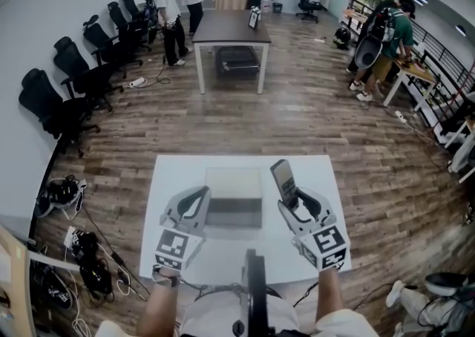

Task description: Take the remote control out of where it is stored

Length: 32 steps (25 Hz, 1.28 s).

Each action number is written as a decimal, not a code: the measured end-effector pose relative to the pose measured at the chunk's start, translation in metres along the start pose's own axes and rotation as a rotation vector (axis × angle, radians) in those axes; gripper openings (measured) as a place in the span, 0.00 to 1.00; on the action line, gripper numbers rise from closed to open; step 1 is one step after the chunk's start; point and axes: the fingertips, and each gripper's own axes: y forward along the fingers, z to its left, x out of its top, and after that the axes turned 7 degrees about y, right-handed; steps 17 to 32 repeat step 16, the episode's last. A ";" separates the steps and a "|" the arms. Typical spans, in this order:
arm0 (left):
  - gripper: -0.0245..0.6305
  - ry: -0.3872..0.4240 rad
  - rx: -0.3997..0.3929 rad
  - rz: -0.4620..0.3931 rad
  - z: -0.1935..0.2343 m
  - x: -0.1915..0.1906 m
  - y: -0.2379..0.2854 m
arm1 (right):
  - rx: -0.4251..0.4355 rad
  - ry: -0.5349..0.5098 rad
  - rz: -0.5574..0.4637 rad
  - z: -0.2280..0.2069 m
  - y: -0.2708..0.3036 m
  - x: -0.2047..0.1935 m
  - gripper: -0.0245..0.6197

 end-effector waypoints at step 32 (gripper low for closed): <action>0.02 -0.015 0.019 -0.015 0.007 -0.002 0.004 | 0.000 -0.003 0.052 -0.005 0.002 -0.016 0.34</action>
